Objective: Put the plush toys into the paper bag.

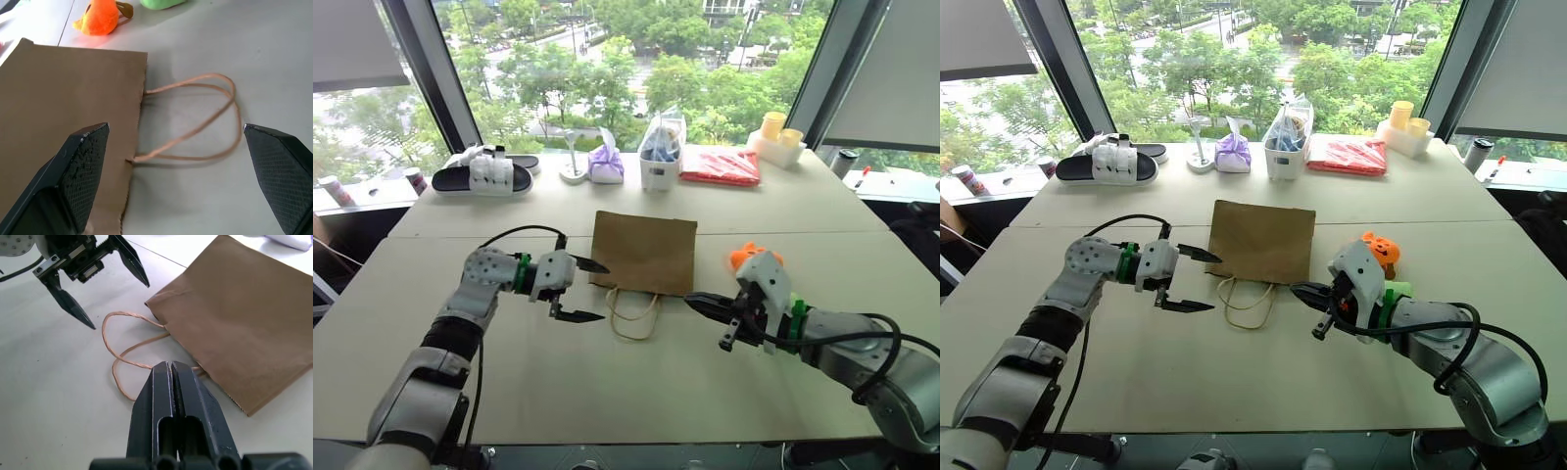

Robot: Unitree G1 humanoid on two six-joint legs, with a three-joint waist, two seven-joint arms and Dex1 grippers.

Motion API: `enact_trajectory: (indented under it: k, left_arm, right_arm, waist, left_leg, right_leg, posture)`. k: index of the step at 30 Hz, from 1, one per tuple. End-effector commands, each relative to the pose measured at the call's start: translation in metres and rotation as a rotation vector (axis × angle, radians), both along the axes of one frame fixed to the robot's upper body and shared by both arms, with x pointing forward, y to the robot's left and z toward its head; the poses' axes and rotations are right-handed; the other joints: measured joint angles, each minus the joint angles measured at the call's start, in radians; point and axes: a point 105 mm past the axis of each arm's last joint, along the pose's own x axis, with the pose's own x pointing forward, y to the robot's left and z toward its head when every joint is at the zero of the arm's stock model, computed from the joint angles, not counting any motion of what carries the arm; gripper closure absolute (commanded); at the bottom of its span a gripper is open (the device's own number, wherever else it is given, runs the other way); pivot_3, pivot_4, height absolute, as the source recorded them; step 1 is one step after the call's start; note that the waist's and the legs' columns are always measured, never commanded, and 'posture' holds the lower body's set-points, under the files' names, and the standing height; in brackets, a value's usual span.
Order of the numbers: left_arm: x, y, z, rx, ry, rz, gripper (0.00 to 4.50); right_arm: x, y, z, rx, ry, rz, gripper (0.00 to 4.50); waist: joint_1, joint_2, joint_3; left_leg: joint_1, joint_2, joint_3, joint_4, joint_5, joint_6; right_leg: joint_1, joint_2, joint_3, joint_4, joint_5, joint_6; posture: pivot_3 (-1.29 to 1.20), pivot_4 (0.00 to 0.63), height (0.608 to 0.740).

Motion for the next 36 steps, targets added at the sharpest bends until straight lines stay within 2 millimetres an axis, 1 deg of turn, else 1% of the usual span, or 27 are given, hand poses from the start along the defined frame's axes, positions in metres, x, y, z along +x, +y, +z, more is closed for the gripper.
enact_trajectory:
  k: [1,2,8,9,11,14,15,17,19,21,23,25,30,32,34,36]
  left_arm:
    - [0.007,-0.005,0.001,0.004,-0.049,-0.006,0.84]
    - [0.009,-0.007,0.001,0.002,-0.049,-0.009,1.41]
    - [0.012,-0.010,0.003,-0.006,-0.037,-0.021,4.33]
    - [0.013,-0.010,0.005,-0.014,-0.027,-0.020,4.46]
    - [0.015,-0.012,0.012,-0.059,0.005,-0.008,4.46]
    - [0.025,-0.018,0.038,-0.189,0.060,0.046,4.46]
    - [0.028,-0.021,0.049,-0.241,0.082,0.060,4.46]
    - [0.030,-0.026,0.067,-0.317,0.123,0.067,4.46]
    - [0.029,-0.029,0.076,-0.347,0.149,0.060,4.46]
    - [0.025,-0.031,0.080,-0.353,0.164,0.042,4.46]
    - [0.017,-0.033,0.083,-0.349,0.188,0.009,4.46]
    - [0.012,-0.035,0.085,-0.354,0.211,-0.003,4.46]
    - [0.004,-0.034,0.088,-0.360,0.242,-0.004,4.46]
    - [0.001,-0.034,0.091,-0.369,0.257,-0.005,4.46]
    - [-0.002,-0.034,0.092,-0.370,0.259,-0.003,4.46]
    - [-0.002,-0.033,0.096,-0.391,0.268,0.010,4.46]
  right_arm:
    - [-0.005,0.002,0.008,0.014,-0.044,-0.013,4.50]
    - [-0.005,0.001,0.008,0.015,-0.044,-0.020,4.50]
    - [-0.008,0.000,0.008,0.016,-0.045,-0.041,4.50]
    - [-0.008,0.000,0.007,0.016,-0.043,-0.042,4.50]
    - [-0.010,0.002,0.005,0.022,-0.031,-0.041,4.50]
    - [-0.017,0.006,-0.001,0.025,0.000,-0.025,4.50]
    - [-0.019,0.008,-0.004,0.022,0.010,-0.021,4.50]
    - [-0.017,0.013,-0.009,0.025,0.019,-0.020,4.50]
    - [-0.012,0.018,-0.012,0.041,0.023,-0.025,4.50]
    - [-0.003,0.023,-0.018,0.045,0.027,-0.048,4.50]
    - [0.018,0.029,-0.028,0.055,0.030,-0.105,4.50]
    - [0.033,0.036,-0.036,0.059,0.026,-0.136,4.50]
    - [0.083,0.050,-0.044,0.060,-0.034,-0.259,4.50]
    - [0.095,0.056,-0.049,0.037,-0.056,-0.273,4.50]
    - [0.108,0.059,-0.058,0.050,-0.038,-0.319,4.50]
    - [0.113,0.062,-0.068,0.022,-0.025,-0.329,4.50]
  waist:
    - [-0.001,0.000,0.000]
    - [-0.001,0.000,0.000]
    - [0.001,0.000,0.000]
    - [0.001,0.000,0.000]
    - [0.000,0.000,0.000]
    - [0.001,0.000,0.000]
    - [0.001,0.000,0.000]
    - [-0.001,0.000,0.000]
    - [-0.004,-0.001,0.000]
    - [-0.016,0.000,0.000]
    - [-0.028,0.000,0.000]
    - [-0.032,0.000,0.000]
    - [-0.032,0.000,0.000]
    - [-0.031,0.000,0.000]
    - [-0.029,0.000,0.000]
    - [-0.029,0.000,0.000]
  left_leg:
    - [0.000,0.000,0.000,0.000,0.000,0.000]
    - [0.000,0.000,0.000,0.000,0.000,0.000]
    - [0.000,0.000,0.000,0.001,0.000,0.000]
    - [0.000,0.000,0.000,0.001,0.000,0.000]
    - [0.000,0.000,0.000,0.001,0.000,0.000]
    - [0.000,0.000,0.000,0.001,0.000,0.000]
    - [0.000,0.000,-0.001,0.001,0.000,0.000]
    - [-0.001,0.000,-0.002,0.002,0.000,0.000]
    - [-0.001,-0.001,-0.002,0.002,0.000,0.000]
    - [0.000,0.000,-0.001,0.002,0.000,0.000]
    - [0.001,0.000,-0.002,0.002,0.001,0.000]
    - [0.002,0.000,-0.001,0.002,0.001,-0.001]
    - [0.004,0.000,-0.001,0.001,0.002,-0.003]
    - [0.004,0.000,-0.001,0.001,0.004,-0.006]
    - [0.004,0.000,-0.001,0.001,0.005,-0.007]
    - [0.004,0.000,-0.002,0.001,0.005,-0.008]
  right_leg:
    - [0.000,0.000,0.000,0.000,0.000,0.000]
    - [0.000,0.000,0.000,0.000,0.000,0.000]
    - [0.000,0.000,0.000,0.000,0.000,0.000]
    - [0.000,0.000,0.000,0.001,0.000,0.001]
    - [0.000,0.000,0.000,0.001,0.000,0.001]
    - [0.000,0.000,0.000,0.001,0.000,0.001]
    - [0.000,0.000,-0.001,0.002,0.000,0.001]
    - [0.000,0.000,-0.001,0.002,0.001,0.001]
    - [0.000,0.001,-0.001,0.002,0.001,0.002]
    - [0.000,0.001,-0.001,0.003,0.001,0.002]
    - [0.000,0.001,-0.001,0.004,0.001,0.002]
    - [0.000,0.001,-0.001,0.005,0.001,0.002]
    - [0.000,0.001,0.000,0.008,0.001,0.001]
    - [-0.001,0.001,0.000,0.008,0.001,0.001]
    - [-0.001,0.001,0.000,0.009,0.001,0.001]
    - [-0.001,0.001,0.000,0.010,0.001,0.001]
  posture:
    - [0.00,0.150,0.740]
    - [0.00,0.150,0.740]
    - [0.00,0.150,0.740]
    - [0.00,0.150,0.740]
    - [0.00,0.150,0.740]
    - [0.00,0.150,0.740]
    - [0.00,0.150,0.740]
    - [0.00,0.150,0.740]
    - [0.00,0.150,0.740]
    - [0.00,0.150,0.740]
    - [0.00,0.150,0.740]
    - [0.00,0.150,0.740]
    - [0.00,0.150,0.740]
    - [0.00,0.150,0.740]
    - [0.00,0.150,0.740]
    - [0.00,0.150,0.740]
